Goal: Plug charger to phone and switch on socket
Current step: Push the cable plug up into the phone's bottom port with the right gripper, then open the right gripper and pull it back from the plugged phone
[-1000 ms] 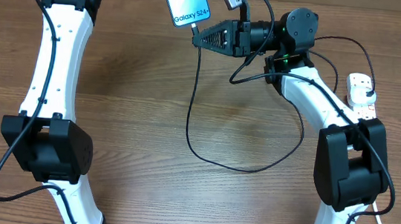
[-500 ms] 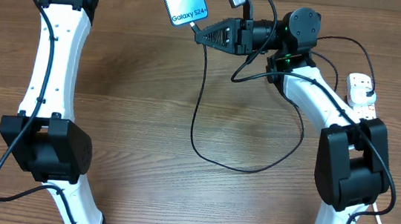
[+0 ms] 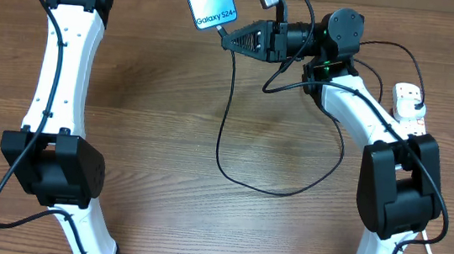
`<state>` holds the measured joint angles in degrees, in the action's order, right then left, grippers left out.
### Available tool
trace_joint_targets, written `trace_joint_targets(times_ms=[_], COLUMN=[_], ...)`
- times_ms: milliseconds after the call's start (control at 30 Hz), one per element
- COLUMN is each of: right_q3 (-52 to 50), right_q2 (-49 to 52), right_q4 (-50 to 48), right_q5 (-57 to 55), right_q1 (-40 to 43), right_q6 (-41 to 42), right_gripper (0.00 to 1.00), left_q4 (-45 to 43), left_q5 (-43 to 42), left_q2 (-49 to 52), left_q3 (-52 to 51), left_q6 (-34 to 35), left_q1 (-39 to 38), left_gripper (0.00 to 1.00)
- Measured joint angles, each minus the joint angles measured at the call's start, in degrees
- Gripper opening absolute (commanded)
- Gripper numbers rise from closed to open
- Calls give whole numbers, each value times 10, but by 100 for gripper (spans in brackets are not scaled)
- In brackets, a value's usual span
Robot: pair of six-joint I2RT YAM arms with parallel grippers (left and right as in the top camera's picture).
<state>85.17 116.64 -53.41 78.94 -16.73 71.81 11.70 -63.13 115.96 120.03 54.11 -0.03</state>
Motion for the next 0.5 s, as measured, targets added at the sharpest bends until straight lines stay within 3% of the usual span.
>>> trace_joint_targets(times_ms=[500], right_q3=[0], right_q2=[0], right_q4=[0], right_q5=[-10], right_q1=[-3], right_q6=[2], right_gripper=[4], left_q4=[-4], left_q5=[14], left_q2=[0], left_q3=[0], left_q6=[0], left_q1=[-4], left_gripper=[4])
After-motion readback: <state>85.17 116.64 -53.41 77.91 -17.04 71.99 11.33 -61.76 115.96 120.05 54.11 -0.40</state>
